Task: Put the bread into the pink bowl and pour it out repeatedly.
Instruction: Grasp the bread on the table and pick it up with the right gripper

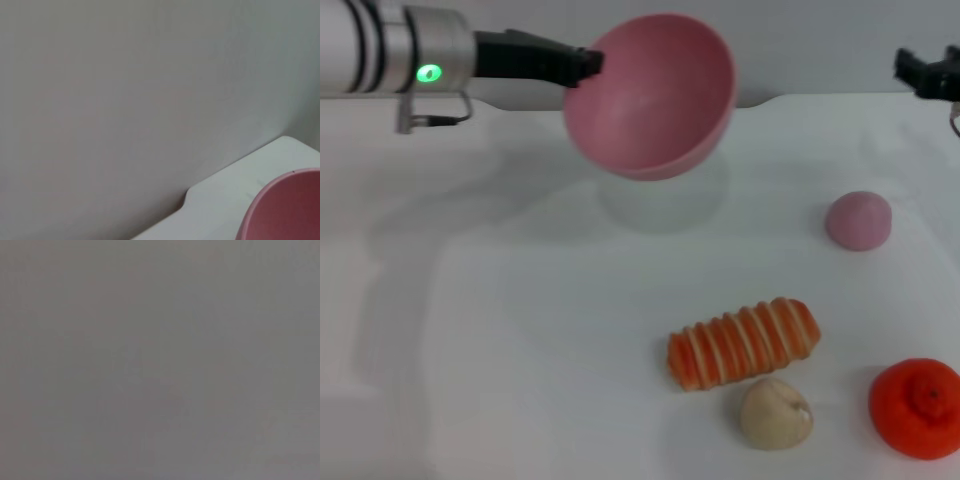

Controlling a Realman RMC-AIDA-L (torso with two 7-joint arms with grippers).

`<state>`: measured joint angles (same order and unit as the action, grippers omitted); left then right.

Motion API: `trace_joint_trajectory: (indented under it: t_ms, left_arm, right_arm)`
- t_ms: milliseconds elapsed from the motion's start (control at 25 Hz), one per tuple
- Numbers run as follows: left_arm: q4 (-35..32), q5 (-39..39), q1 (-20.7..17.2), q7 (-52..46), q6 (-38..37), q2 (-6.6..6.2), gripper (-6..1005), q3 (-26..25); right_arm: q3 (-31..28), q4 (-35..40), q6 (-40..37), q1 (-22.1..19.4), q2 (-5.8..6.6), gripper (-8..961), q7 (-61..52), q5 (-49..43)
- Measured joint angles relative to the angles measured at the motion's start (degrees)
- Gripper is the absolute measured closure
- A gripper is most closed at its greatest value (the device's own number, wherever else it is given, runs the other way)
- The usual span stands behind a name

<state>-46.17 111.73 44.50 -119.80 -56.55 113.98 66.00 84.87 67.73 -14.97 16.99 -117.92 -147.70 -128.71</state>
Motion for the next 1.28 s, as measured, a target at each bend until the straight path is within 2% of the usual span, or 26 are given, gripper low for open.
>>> trace_joint_trajectory:
  t_ms: [160, 280, 440, 520, 600, 760, 840, 1280]
  left_arm:
    - [-0.19, 2.27, -1.11, -1.57, -5.04, -1.61, 879, -4.16]
    - [-0.58, 4.19, -1.48, -2.64, -7.09, -2.22, 878, -5.7]
    - [-1.31, 7.85, -1.82, -4.91, -8.65, -2.65, 878, -6.29]
    - [-1.48, 8.52, -2.24, -5.24, -8.87, -2.71, 878, -6.35]
    - [-1.48, 8.56, -2.44, -5.24, -8.94, -2.72, 877, -6.37]
    - [-1.48, 8.62, -2.86, -5.26, -9.18, -2.73, 877, -6.42]
    - [-1.48, 8.64, -3.06, -5.26, -9.2, -2.66, 877, -6.44]
    - [-1.46, 8.7, -3.93, -5.22, -9.02, -1.91, 876, -6.51]
  right_arm:
    - [-6.18, 4.37, -17.09, 2.02, 0.39, 386, 4.28, -0.06]
    - [-10.47, 9.28, -32.13, 3.86, 0.81, 390, 7.34, -0.74]
    - [-13.71, 13.58, -53.43, 9.14, 1.78, 396, 7.92, -5.71]
    - [-13.83, 14.27, -60.67, 12.09, 1.62, 398, 8.09, -9.56]
    - [-13.18, 14.1, -66.07, 14.76, 0.96, 401, 8.78, -13.11]
    - [-12.12, 11.38, -72.03, 18.87, -0.44, 406, 11.24, -16.58]
    - [-10.33, 9.23, -72.62, 20.05, -0.64, 409, 12.36, -16.62]
    - [1.47, -0.15, -64.86, 21.52, -1.01, 423, 15.56, -12.64]
